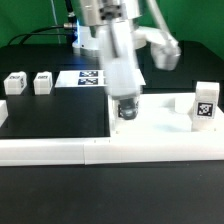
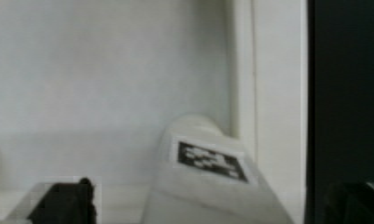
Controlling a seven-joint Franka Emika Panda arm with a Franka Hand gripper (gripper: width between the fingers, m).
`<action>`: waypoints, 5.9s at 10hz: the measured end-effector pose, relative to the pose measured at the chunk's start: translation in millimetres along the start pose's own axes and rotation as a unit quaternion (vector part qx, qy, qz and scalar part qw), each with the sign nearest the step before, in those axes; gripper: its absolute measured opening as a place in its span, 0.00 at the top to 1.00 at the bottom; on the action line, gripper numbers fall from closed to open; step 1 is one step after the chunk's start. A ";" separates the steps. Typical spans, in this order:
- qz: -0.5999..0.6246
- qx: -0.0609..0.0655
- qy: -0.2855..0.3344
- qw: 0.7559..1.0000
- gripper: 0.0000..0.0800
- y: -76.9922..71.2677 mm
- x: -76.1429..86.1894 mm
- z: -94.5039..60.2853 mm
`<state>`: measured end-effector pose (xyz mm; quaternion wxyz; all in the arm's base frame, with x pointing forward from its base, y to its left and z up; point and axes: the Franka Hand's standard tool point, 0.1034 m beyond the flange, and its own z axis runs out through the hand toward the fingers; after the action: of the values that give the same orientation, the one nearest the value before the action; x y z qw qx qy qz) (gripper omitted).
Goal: Assemble square table
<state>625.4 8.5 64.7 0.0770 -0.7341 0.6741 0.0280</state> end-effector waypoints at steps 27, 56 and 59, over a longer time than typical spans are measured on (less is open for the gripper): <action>0.264 0.004 0.015 0.964 0.39 3.8 8.2 -1.7; -0.237 0.034 0.023 0.971 0.19 3.3 -5.8 -41.0; -0.237 0.034 0.023 0.971 0.19 3.3 -5.8 -41.0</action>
Offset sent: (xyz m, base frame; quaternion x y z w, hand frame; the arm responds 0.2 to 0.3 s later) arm 0.0000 0.0000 0.0000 0.0000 0.0000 -0.1938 0.9810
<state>619.0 7.7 105.7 0.0905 -0.8706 0.4827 -0.0308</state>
